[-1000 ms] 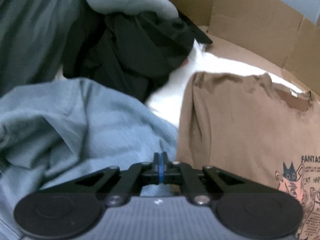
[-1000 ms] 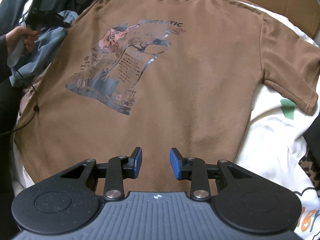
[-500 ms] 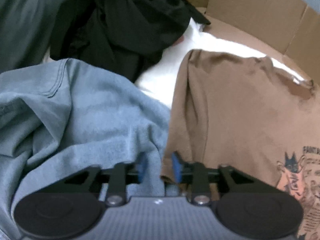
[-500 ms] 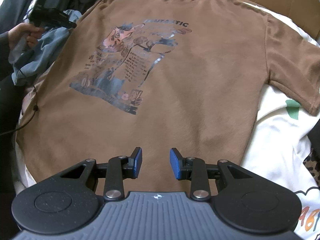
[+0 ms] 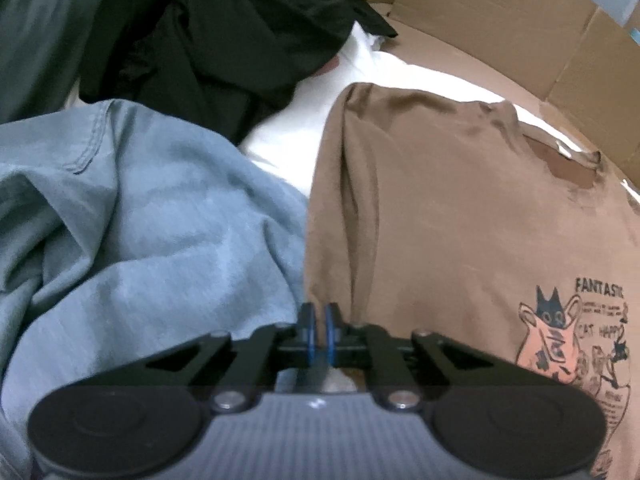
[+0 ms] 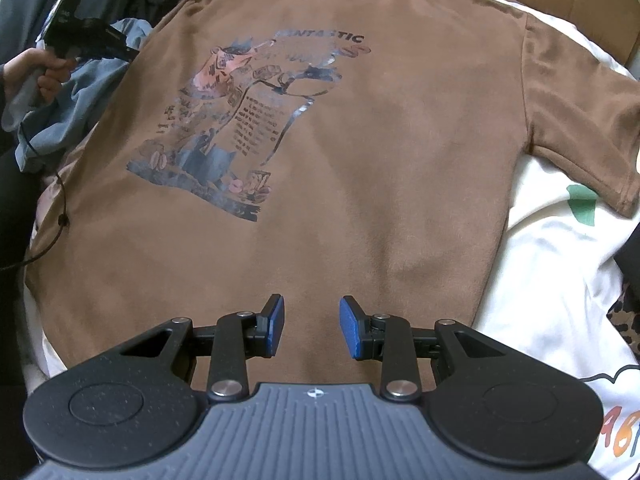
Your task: Fold clothes
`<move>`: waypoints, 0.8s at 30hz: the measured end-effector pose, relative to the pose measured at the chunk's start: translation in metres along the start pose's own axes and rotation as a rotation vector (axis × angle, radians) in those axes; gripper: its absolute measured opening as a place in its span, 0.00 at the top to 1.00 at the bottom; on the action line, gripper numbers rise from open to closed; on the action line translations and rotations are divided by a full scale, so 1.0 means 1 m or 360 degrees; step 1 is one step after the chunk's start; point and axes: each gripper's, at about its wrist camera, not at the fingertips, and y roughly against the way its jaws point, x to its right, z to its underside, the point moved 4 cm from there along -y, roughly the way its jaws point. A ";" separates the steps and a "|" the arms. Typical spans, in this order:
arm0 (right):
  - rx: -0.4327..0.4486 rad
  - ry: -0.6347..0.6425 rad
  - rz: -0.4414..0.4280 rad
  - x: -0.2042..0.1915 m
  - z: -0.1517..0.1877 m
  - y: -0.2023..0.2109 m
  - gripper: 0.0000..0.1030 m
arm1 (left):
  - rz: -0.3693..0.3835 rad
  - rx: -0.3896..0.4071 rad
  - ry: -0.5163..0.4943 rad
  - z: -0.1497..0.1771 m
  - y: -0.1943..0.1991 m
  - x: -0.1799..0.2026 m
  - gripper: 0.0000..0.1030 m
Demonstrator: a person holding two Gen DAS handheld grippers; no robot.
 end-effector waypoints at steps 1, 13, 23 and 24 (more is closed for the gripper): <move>0.0004 0.0002 -0.0005 -0.001 0.000 0.001 0.63 | 0.0012 0.0020 -0.0004 0.000 0.002 0.002 0.96; 0.0009 0.0013 -0.0007 0.000 -0.001 0.000 0.63 | -0.0297 0.0249 -0.0123 -0.047 0.055 -0.010 0.98; -0.0028 0.0026 0.0010 -0.002 0.000 -0.007 0.63 | -0.0489 0.0372 -0.0169 -0.093 0.085 -0.031 0.98; -0.0032 0.0027 0.0009 -0.002 0.000 -0.007 0.63 | -0.0504 0.0381 -0.0168 -0.097 0.085 -0.032 0.98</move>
